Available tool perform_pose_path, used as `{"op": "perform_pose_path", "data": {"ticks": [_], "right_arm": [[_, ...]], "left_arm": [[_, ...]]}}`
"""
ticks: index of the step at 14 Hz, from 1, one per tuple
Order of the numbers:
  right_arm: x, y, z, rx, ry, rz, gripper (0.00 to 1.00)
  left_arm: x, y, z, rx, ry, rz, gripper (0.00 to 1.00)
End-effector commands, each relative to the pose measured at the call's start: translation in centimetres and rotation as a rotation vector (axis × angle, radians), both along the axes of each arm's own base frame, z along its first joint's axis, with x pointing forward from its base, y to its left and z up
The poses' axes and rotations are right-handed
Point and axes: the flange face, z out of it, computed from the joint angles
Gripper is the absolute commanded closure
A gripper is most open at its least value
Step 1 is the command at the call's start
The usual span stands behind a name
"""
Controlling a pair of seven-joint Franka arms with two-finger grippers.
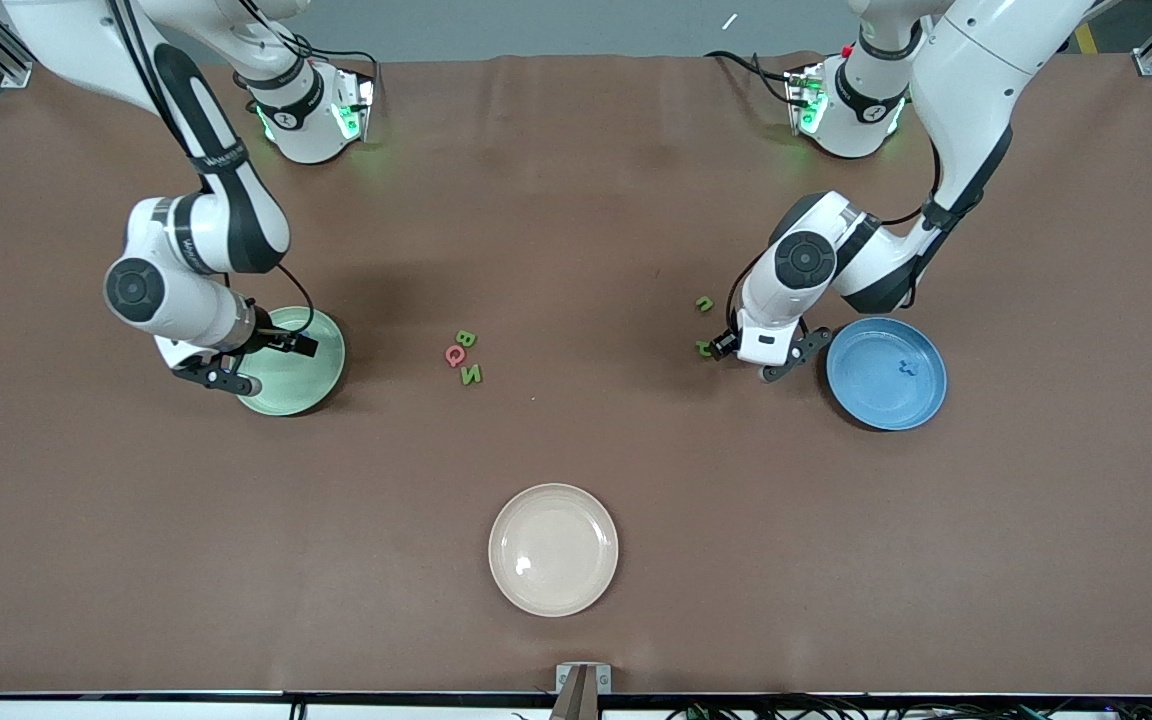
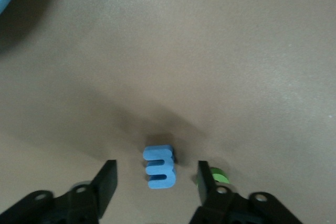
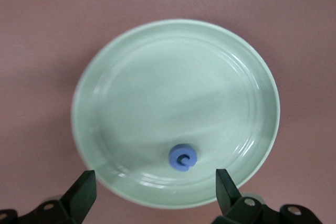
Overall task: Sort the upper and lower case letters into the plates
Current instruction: 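Grasp the blue m with the left gripper while the right gripper grasps the N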
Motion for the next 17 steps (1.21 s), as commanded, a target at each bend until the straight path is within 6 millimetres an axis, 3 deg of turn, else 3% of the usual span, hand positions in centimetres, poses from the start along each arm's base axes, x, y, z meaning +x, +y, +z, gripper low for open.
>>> {"op": "perform_pose_path", "data": {"ticks": [1, 2, 4, 8, 12, 14, 17], "right_arm": [[2.0, 4.0, 4.3, 0.059, 0.007, -0.014, 0.00], [2.5, 5.7, 5.0, 0.064, -0.004, -0.021, 0.00], [2.4, 11.2, 5.6, 0.058, -0.034, -0.003, 0.00], [2.0, 19.9, 1.8, 0.039, -0.102, -0.038, 0.00], [1.5, 23.7, -2.7, 0.039, -0.157, -0.024, 0.00], [1.3, 25.6, -4.4, 0.032, -0.158, 0.052, 0.00], [1.2, 25.9, -6.0, 0.047, -0.162, 0.203, 0.00]], "left_arm": [[-0.5, 0.1, -0.1, 0.007, -0.013, 0.018, 0.37], [-0.5, 0.0, -0.3, 0.006, -0.010, 0.020, 0.38], [-0.5, -0.2, -0.3, -0.005, -0.018, 0.022, 0.39], [-0.5, -0.3, -0.7, -0.013, -0.024, 0.027, 0.40], [-0.5, -0.4, -1.4, 0.000, -0.026, 0.034, 0.43], [-0.6, -0.5, -1.6, 0.000, -0.024, 0.041, 0.50], [-0.6, -0.6, -1.6, -0.001, -0.023, 0.041, 0.67]]}}
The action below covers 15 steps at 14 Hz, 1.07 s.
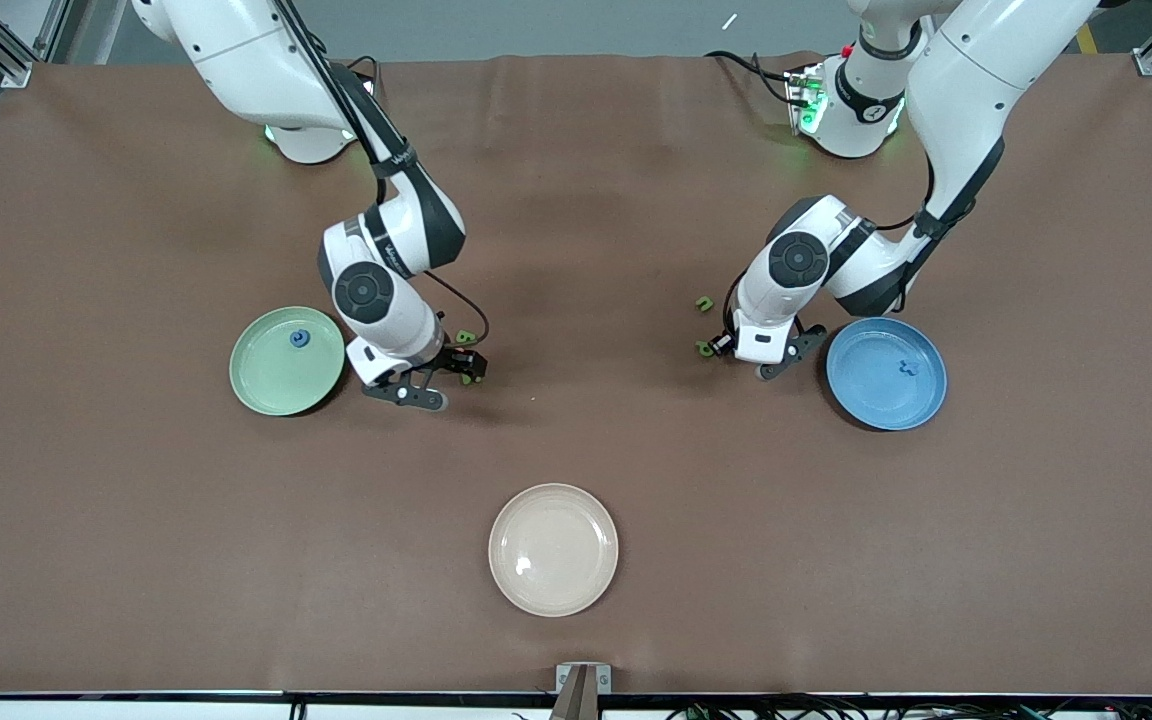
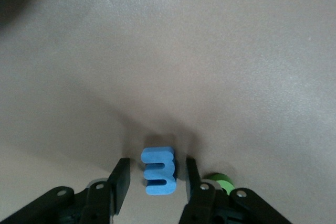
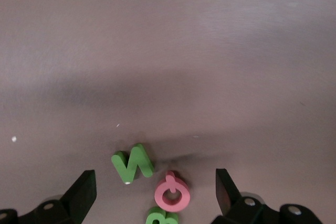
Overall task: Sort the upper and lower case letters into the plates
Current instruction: 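Grasp the blue m with the left gripper while the right gripper grasps the N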
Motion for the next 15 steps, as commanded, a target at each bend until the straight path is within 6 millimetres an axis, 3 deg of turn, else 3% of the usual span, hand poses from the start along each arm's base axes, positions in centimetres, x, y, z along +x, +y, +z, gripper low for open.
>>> {"op": "perform_pose_path", "data": {"ticks": [1, 4, 6, 9, 13, 15], "right_arm": [[0.0, 1.4, -0.6, 0.006, -0.028, 0.097, 0.00], [-0.6, 2.5, -1.8, 0.009, -0.050, 0.131, 0.03], [-0.8, 3.0, -2.3, 0.009, -0.059, 0.142, 0.06], [-0.8, 3.0, -2.4, -0.002, -0.066, 0.163, 0.18], [-0.7, 2.8, -2.5, -0.006, -0.067, 0.165, 0.41], [-0.6, 2.3, -2.6, -0.009, -0.063, 0.159, 0.62]], "left_arm": [[0.0, -0.2, -0.1, 0.003, -0.012, 0.009, 0.73], [0.2, -0.2, 0.2, 0.003, -0.019, 0.009, 0.88], [0.7, 0.2, 1.1, 0.005, -0.040, 0.002, 0.89], [1.9, 1.0, 4.2, 0.047, -0.080, -0.072, 0.90], [4.1, 6.2, 7.2, 0.124, -0.038, -0.236, 0.90], [5.1, 8.9, 8.1, 0.112, -0.045, -0.274, 0.90]]}}
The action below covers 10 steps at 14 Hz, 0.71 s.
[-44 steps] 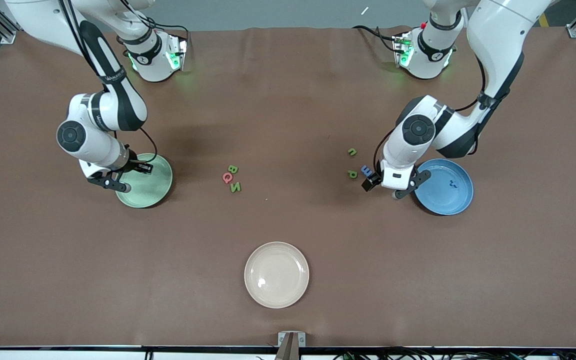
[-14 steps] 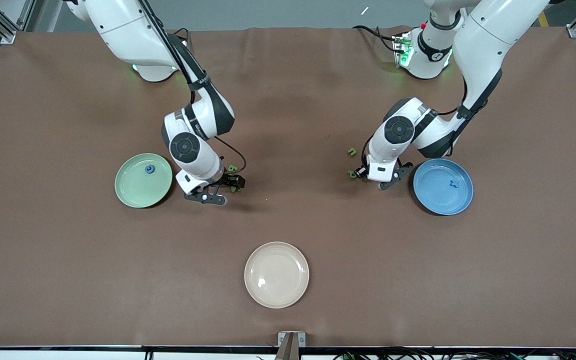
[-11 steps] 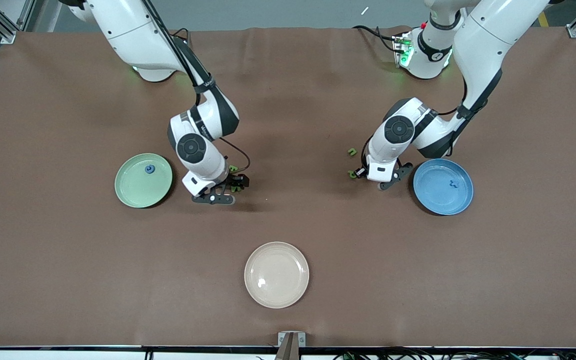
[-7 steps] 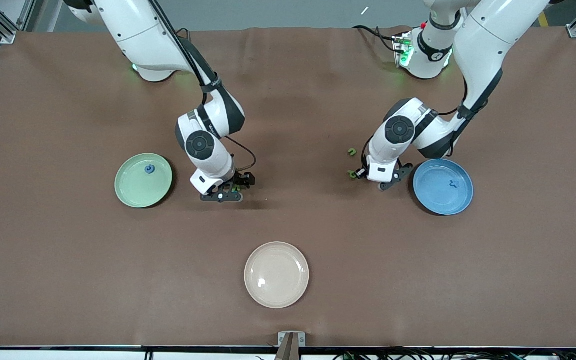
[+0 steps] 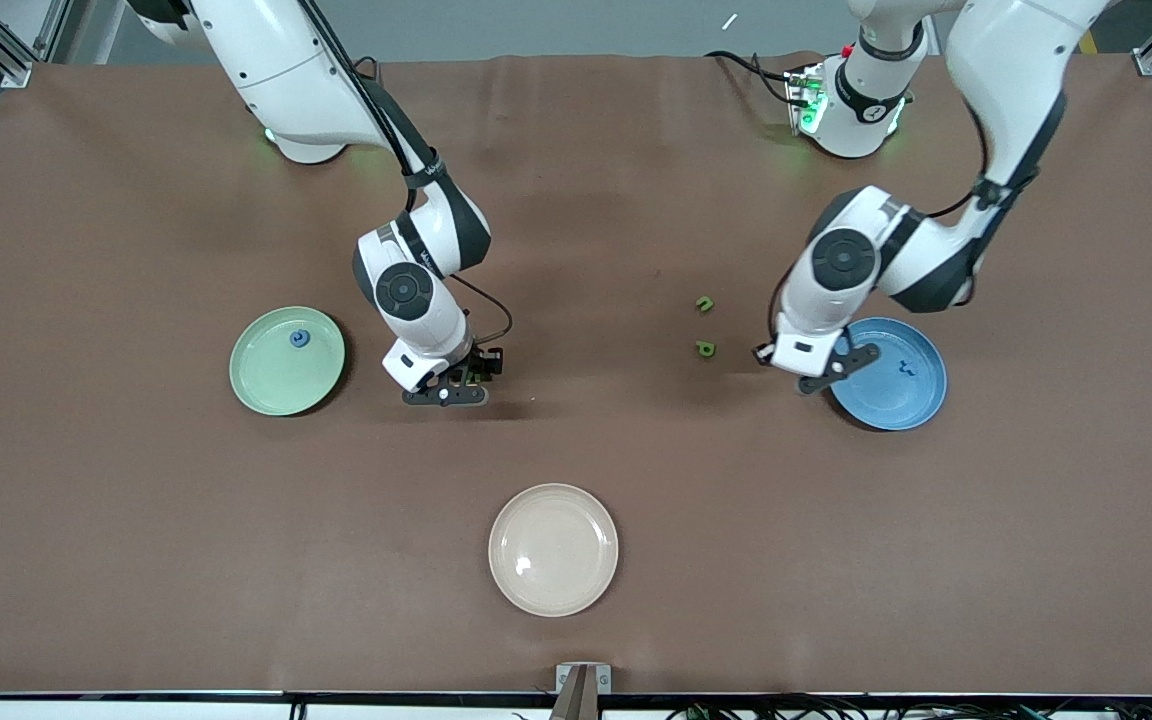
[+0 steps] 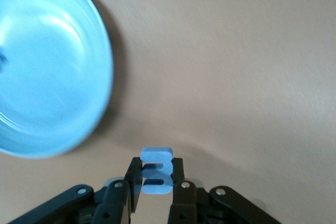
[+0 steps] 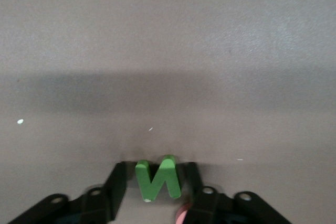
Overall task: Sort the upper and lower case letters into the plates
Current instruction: 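Place the m in the blue plate while the right gripper places the N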
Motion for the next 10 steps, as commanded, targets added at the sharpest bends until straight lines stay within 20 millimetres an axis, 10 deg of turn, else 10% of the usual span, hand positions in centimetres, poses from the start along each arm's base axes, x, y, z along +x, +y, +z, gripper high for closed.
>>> {"op": "perform_pose_path", "data": {"ticks": [1, 3, 5, 10], "right_arm": [[0.1, -0.3, -0.2, -0.009, -0.001, 0.008, 0.77], [0.0, -0.4, -0.2, -0.014, 0.011, -0.009, 1.00], [0.9, -1.5, 2.1, -0.017, 0.026, -0.019, 1.00], [3.9, -11.3, 10.9, -0.013, 0.129, 0.021, 1.00]], "left_arm": [[0.6, 3.7, 1.1, 0.002, 0.010, -0.092, 0.90], [1.3, 7.0, 1.4, -0.003, 0.021, -0.172, 0.90], [1.1, 10.1, 0.6, -0.008, 0.054, -0.238, 0.90], [0.7, 16.3, -1.4, -0.043, 0.082, -0.259, 0.90]]}}
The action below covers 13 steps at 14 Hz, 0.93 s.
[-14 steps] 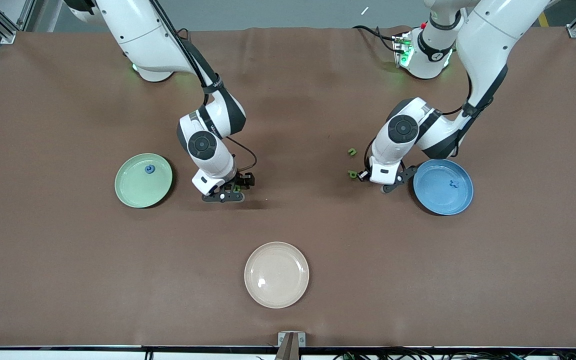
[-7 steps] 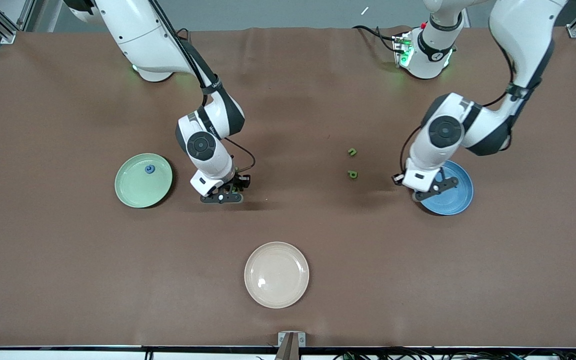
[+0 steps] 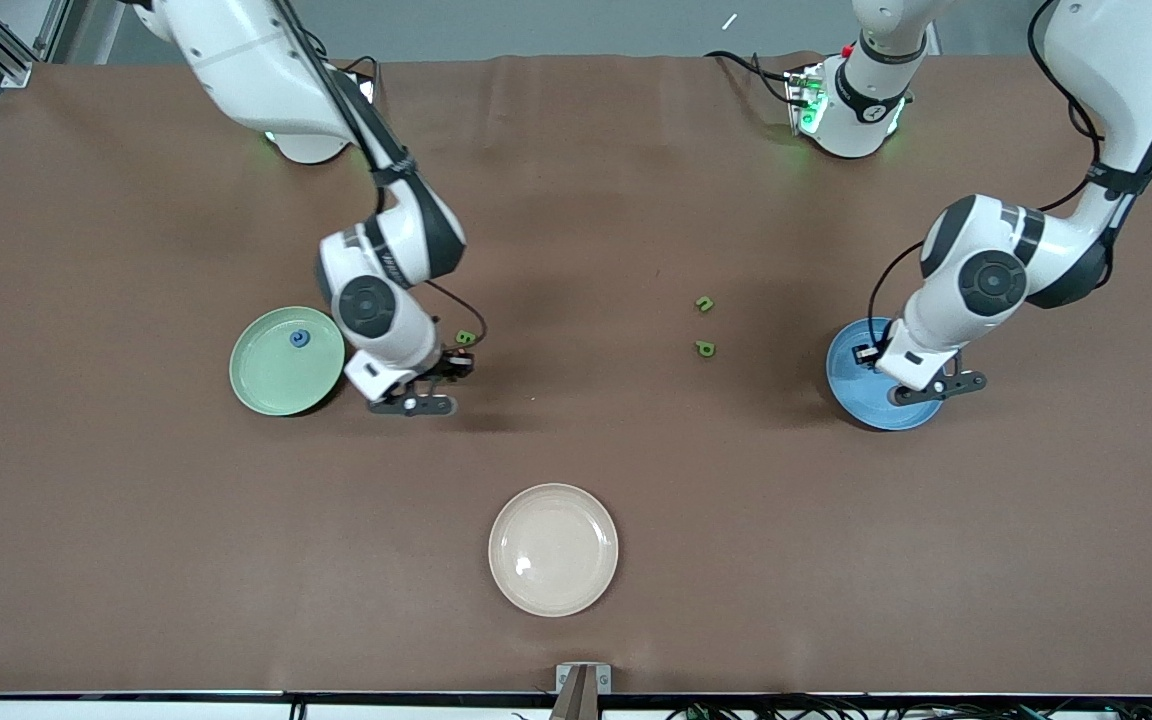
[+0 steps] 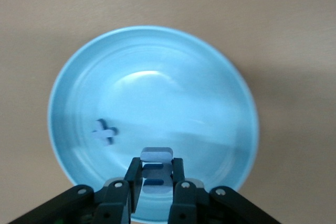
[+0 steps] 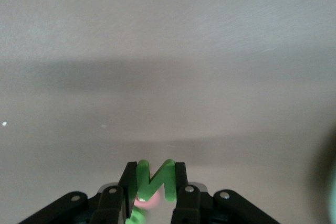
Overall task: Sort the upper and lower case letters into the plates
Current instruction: 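Place the m in the blue plate while the right gripper places the N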
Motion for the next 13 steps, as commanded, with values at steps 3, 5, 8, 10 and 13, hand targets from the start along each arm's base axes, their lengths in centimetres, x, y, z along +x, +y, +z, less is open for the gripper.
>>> {"op": "perform_pose_path", "data": {"ticks": [3, 5, 8, 10, 13], "right_arm": [[-0.2, -10.9, 4.8, 0.035, 0.059, 0.056, 1.00], [-1.4, -13.4, 3.8, 0.039, 0.064, 0.053, 1.00], [-3.4, -17.3, 0.5, 0.045, 0.026, 0.064, 1.00], [-4.1, -19.2, -1.0, 0.046, 0.011, 0.068, 1.00], [-5.1, -20.2, -2.7, 0.041, -0.024, 0.064, 1.00]], "left_arm": [[-1.4, 2.4, -2.1, -0.030, 0.027, -0.006, 0.90], [-1.8, 2.5, -3.0, -0.040, 0.044, -0.002, 0.90], [-2.1, 2.0, -3.8, -0.063, 0.038, 0.002, 0.90], [-2.0, 1.9, -4.0, -0.075, 0.026, 0.003, 0.89], [-2.0, 1.8, -4.2, -0.079, 0.024, 0.008, 0.87]]}}
